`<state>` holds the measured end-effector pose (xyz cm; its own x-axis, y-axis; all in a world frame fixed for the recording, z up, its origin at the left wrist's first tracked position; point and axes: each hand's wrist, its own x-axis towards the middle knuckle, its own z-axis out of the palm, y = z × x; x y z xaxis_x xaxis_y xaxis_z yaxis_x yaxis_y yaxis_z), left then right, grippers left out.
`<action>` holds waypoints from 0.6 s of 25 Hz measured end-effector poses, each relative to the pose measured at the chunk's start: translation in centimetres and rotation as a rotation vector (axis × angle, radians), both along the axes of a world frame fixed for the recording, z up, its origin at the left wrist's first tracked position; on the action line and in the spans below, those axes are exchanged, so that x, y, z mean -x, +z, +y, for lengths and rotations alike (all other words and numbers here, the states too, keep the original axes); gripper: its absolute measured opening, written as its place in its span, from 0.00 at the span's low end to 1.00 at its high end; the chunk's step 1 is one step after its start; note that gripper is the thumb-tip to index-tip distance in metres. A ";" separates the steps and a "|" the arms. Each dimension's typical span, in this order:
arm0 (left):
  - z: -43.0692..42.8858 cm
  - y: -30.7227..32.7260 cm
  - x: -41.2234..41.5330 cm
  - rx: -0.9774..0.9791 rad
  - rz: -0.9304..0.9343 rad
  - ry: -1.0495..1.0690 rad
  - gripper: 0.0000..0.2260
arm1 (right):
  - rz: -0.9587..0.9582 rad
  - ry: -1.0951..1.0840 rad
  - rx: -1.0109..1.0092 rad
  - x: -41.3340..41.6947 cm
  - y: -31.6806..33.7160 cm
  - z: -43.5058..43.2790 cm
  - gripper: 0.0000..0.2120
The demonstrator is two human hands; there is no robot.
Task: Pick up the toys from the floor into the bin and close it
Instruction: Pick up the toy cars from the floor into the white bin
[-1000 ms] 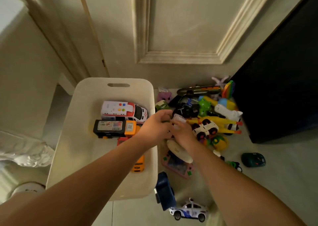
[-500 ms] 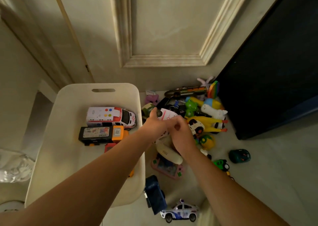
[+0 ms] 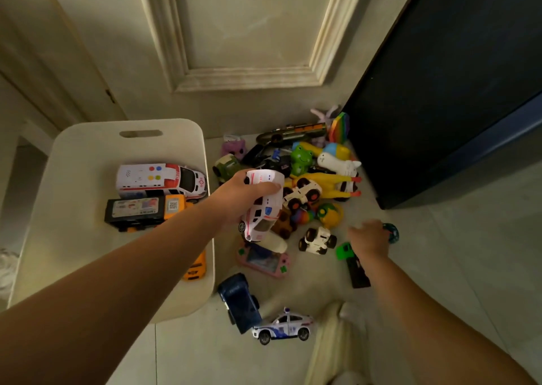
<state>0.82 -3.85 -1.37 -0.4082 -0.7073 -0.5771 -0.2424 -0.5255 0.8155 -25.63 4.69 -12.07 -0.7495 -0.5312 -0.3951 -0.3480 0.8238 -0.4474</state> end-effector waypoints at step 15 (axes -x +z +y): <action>0.0 0.5 -2.4 -0.131 0.188 0.087 0.17 | -0.395 -0.189 0.438 -3.4 3.2 0.4 0.20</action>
<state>3.19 -3.88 -0.88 -0.4579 -0.6689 -0.5856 -0.0417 -0.6419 0.7657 -22.26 5.09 -8.88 -0.6880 -0.5792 -0.4372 0.0468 0.5658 -0.8232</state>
